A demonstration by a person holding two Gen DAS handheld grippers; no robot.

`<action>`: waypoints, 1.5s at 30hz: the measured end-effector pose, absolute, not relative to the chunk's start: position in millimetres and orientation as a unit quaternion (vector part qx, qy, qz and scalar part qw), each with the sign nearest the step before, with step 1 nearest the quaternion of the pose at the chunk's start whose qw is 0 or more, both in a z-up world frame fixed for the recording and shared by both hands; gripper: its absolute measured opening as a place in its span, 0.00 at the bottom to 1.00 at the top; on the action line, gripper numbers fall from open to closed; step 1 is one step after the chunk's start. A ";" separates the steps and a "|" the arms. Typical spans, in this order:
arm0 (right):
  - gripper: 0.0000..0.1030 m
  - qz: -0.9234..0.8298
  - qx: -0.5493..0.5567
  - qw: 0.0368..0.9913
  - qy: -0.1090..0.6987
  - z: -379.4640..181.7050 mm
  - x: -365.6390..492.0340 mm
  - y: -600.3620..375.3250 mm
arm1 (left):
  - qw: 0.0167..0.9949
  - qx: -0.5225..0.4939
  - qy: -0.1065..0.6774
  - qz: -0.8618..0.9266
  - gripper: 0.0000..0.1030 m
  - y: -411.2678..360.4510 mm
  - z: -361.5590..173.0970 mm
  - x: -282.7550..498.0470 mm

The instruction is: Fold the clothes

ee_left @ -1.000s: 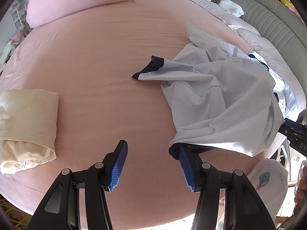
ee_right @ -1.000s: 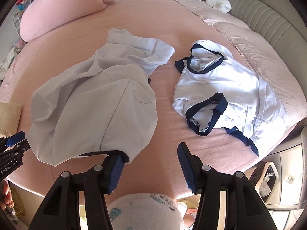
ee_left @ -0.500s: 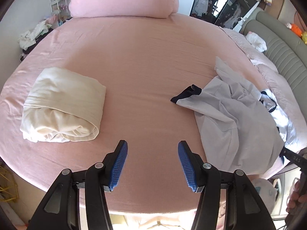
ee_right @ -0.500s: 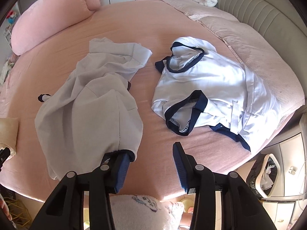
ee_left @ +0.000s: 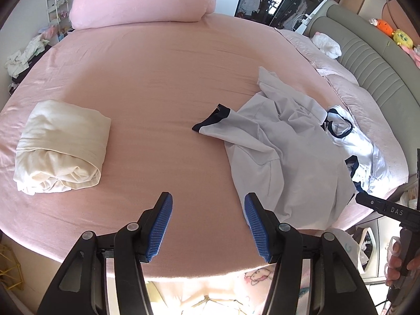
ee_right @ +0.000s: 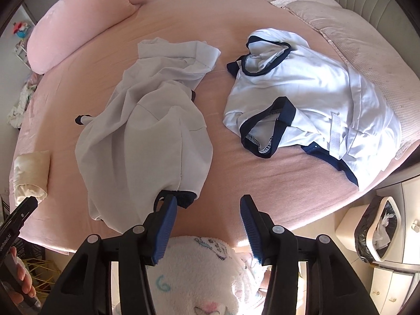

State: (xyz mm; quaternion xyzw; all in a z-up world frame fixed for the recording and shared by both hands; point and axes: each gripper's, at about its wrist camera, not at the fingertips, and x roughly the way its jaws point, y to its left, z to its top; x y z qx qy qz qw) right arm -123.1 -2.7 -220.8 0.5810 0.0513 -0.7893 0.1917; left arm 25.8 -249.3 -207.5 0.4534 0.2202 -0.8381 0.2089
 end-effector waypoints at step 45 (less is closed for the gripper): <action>0.61 -0.707 0.588 0.389 -0.059 -192.0 -144.6 -148.7 | 0.144 0.457 0.469 -0.742 0.57 -294.3 -286.6 -34.6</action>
